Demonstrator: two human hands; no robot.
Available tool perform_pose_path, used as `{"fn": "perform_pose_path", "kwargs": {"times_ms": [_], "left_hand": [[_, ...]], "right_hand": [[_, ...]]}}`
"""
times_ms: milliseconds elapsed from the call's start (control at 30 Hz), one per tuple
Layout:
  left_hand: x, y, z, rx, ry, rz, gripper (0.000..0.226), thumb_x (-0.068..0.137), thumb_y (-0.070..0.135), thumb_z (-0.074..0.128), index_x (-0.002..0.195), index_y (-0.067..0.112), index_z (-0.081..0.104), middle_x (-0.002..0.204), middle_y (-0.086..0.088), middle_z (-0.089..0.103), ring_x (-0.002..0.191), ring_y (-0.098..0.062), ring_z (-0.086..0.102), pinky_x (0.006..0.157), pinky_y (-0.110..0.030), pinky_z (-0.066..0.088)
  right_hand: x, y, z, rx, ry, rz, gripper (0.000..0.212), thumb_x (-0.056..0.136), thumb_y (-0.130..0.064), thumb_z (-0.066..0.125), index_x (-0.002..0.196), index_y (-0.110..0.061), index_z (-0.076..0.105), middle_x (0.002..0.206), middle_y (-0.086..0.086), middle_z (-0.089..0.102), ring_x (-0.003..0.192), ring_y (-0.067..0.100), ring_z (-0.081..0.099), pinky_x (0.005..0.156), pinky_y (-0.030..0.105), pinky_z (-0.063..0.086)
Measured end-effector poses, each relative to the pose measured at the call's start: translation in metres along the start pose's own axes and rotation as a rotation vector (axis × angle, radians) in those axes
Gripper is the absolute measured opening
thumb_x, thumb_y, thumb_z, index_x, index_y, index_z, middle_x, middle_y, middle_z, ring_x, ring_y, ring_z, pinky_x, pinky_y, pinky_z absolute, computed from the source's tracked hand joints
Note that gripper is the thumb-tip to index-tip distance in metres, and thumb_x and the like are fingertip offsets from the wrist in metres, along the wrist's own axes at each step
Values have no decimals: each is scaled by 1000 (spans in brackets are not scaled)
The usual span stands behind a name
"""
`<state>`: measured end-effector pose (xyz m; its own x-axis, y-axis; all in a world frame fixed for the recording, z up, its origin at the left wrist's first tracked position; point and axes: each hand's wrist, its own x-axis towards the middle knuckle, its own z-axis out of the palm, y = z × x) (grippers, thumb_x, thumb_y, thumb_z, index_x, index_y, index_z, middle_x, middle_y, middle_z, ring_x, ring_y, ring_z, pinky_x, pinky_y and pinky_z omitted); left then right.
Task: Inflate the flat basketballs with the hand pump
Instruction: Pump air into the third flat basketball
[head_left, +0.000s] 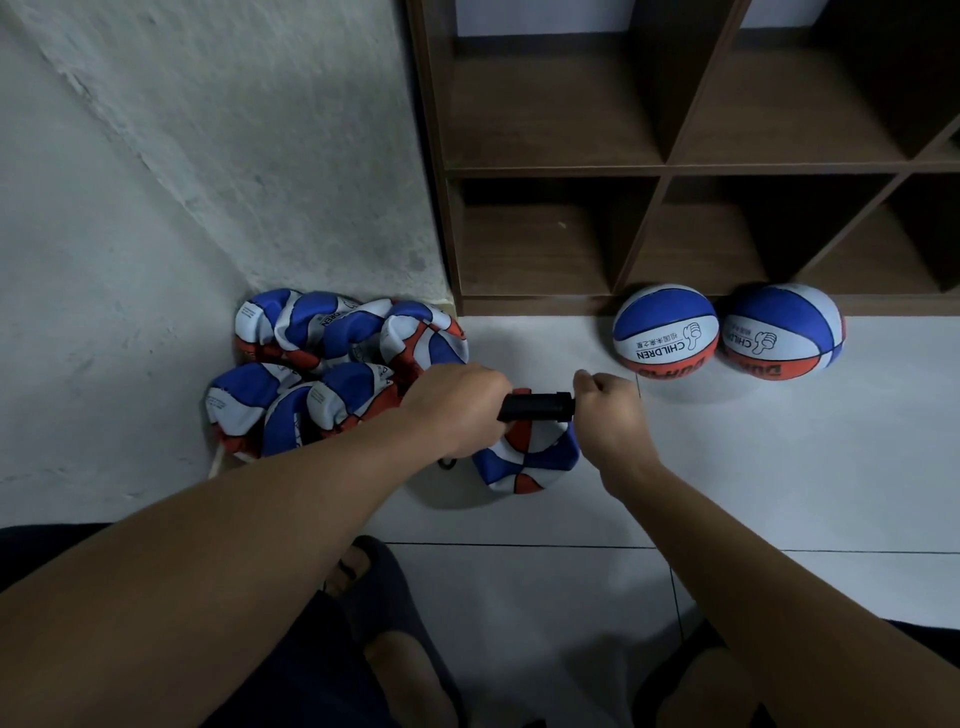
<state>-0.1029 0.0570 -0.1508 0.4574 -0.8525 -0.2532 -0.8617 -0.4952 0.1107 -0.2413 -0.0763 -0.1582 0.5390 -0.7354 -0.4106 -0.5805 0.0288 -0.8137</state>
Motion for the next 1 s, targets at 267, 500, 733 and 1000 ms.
{"fn": "perform_pose_path", "kwargs": {"times_ms": [267, 500, 733, 1000], "left_hand": [[2, -6, -2, 8, 37, 38, 25, 96, 34, 62, 73, 29, 51, 70, 4, 59, 60, -17, 60, 52, -32, 42], [4, -55, -5, -64, 29, -56, 34, 102, 52, 58, 75, 31, 57, 70, 6, 61, 60, -14, 60, 53, -32, 47], [4, -27, -5, -70, 32, -17, 37, 102, 51, 58, 73, 29, 56, 69, 4, 62, 60, -18, 61, 52, -33, 44], [6, -6, -6, 3, 44, 52, 31, 101, 40, 61, 74, 26, 53, 68, 4, 58, 60, -19, 59, 50, -32, 35]], "right_hand": [[6, -6, -5, 56, -65, 106, 42, 110, -44, 49, 88, -10, 59, 70, 7, 50, 61, 22, 46, 56, 37, 39], [38, -23, -65, 65, 68, 94, 24, 97, -34, 61, 87, -13, 61, 76, 9, 47, 72, 27, 41, 50, 30, 33], [13, -10, -30, 57, 161, 7, 30, 107, -30, 51, 83, -13, 58, 81, 5, 59, 76, 26, 54, 72, 39, 46], [-1, -8, 2, 47, 52, 25, 38, 111, -35, 47, 84, -9, 55, 70, 6, 49, 67, 23, 48, 62, 37, 37]]}}
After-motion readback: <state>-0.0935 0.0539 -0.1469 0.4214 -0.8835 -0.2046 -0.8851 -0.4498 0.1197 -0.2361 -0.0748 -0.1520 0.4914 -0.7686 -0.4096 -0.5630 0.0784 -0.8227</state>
